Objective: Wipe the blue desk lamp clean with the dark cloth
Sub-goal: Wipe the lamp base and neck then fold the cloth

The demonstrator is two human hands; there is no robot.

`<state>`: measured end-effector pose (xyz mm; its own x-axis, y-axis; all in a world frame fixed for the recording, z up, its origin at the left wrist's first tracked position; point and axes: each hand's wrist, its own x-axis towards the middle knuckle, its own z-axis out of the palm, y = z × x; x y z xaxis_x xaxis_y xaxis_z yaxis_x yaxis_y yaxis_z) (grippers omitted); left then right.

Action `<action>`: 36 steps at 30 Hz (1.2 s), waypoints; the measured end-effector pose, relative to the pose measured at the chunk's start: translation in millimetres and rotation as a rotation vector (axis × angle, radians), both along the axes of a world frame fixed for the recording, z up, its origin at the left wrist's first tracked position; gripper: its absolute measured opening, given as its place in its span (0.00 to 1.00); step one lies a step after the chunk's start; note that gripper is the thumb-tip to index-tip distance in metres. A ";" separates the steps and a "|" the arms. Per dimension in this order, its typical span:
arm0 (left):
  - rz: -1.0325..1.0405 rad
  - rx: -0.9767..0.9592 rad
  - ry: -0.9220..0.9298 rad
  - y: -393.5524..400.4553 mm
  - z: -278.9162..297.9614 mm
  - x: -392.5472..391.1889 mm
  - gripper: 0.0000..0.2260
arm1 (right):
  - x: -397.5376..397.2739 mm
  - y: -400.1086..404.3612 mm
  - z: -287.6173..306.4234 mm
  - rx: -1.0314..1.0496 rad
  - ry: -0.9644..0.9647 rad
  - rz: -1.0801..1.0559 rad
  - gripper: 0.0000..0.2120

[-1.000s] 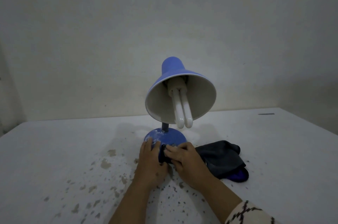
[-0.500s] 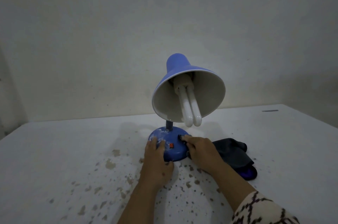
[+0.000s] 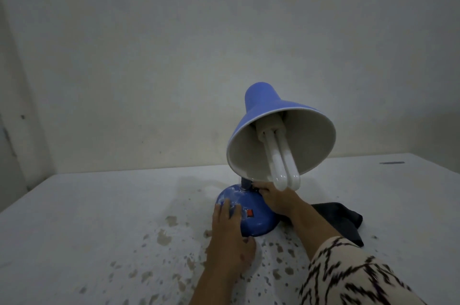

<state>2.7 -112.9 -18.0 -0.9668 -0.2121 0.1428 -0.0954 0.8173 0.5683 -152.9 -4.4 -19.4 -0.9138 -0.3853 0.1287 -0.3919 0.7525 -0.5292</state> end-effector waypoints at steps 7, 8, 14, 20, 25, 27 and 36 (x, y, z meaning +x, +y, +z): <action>0.001 0.022 0.004 -1.8 -4.5 -3.5 0.30 | 21.2 -1.3 12.1 0.014 -0.033 0.012 0.15; 0.003 0.037 0.015 -2.6 -4.8 -3.5 0.30 | 25.0 -0.1 13.2 0.017 -0.016 0.020 0.15; 0.010 0.095 0.049 -2.0 -5.0 -1.8 0.30 | 55.7 16.8 19.3 -0.066 0.067 0.125 0.14; 0.002 0.068 0.057 -0.7 -5.2 -1.2 0.29 | 81.1 33.9 14.8 -0.166 0.042 0.088 0.14; 0.002 0.075 0.052 -3.8 -7.1 0.3 0.31 | 91.1 42.8 6.0 -0.133 0.148 0.162 0.16; -0.003 0.067 0.055 -3.2 -7.3 -1.0 0.31 | 91.9 44.3 2.5 -0.085 0.234 0.205 0.16; -0.014 0.093 0.094 -3.8 -10.0 -3.7 0.31 | 110.2 22.4 -0.9 -0.037 0.519 0.327 0.12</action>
<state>-1.0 -116.8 -28.0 -0.9530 -0.2156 0.2130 -0.0276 0.7615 0.6476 -42.7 18.0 -20.2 -0.5632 -0.6218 0.5442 -0.8131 0.5345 -0.2308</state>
